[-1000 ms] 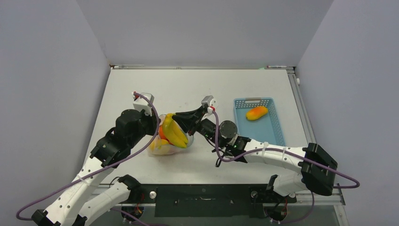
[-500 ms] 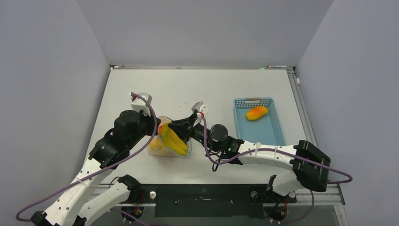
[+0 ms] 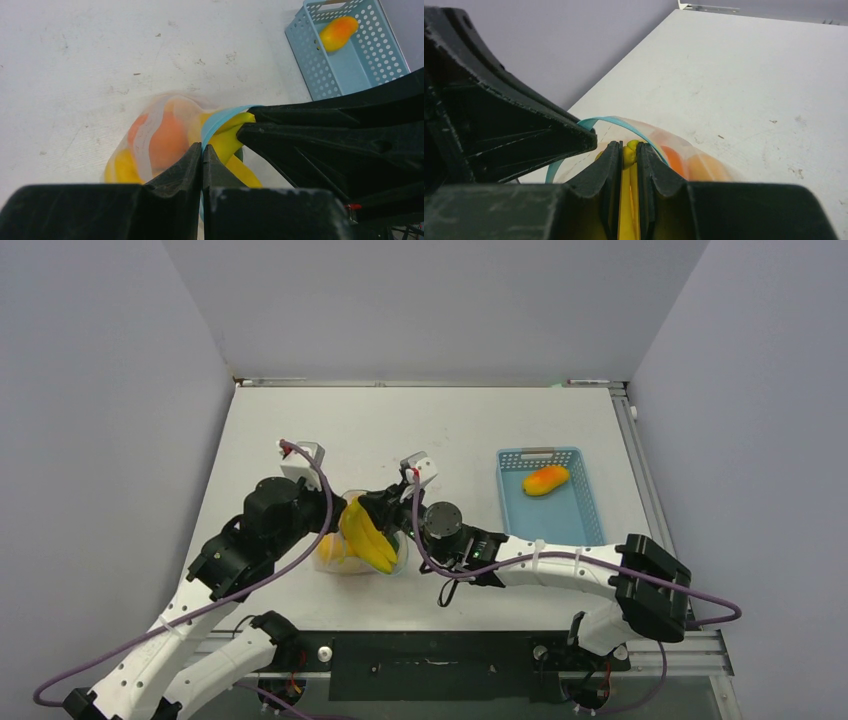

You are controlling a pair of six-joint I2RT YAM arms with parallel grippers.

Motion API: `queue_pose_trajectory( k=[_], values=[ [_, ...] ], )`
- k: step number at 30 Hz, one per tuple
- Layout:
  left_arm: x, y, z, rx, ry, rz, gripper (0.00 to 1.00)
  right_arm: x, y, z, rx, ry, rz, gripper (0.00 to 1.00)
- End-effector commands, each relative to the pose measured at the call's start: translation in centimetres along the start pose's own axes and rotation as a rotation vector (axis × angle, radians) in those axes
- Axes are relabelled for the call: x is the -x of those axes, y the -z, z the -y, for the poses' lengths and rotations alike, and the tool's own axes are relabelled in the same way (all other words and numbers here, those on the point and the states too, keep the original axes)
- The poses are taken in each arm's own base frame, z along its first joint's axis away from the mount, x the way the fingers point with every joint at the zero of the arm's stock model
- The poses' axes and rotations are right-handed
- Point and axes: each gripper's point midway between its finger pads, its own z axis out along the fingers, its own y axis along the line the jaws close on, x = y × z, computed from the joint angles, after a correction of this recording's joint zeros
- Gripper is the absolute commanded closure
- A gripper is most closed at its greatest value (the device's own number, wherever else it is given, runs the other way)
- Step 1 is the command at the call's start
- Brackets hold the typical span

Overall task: Place the food in the zip-top bag and seal the zipper
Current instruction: Place the fake fruit in the zipper food storage bag.

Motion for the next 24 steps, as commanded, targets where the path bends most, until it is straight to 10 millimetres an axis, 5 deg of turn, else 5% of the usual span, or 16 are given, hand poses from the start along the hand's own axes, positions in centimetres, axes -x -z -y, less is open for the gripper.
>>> queue_pose_trajectory(
  k=[1, 13, 19, 24],
  values=[
    [1.9, 1.2, 1.9, -0.069, 0.042, 0.051, 1.00, 1.3, -1.0, 0.8, -0.127, -0.059, 0.022, 0.95],
    [1.9, 1.7, 5.0, -0.118, 0.075, 0.044, 1.00, 2.1, -1.3, 4.2, -0.409, -0.126, 0.045, 0.95],
    [3.0, 2.5, 6.9, -0.140, 0.071, 0.056, 1.00, 3.3, -1.5, 3.7, -0.428, -0.164, 0.038, 0.95],
    [3.2, 2.7, 6.5, -0.114, 0.065, 0.064, 1.00, 3.7, -0.8, 3.3, -0.406, -0.200, 0.031, 0.95]
  ],
)
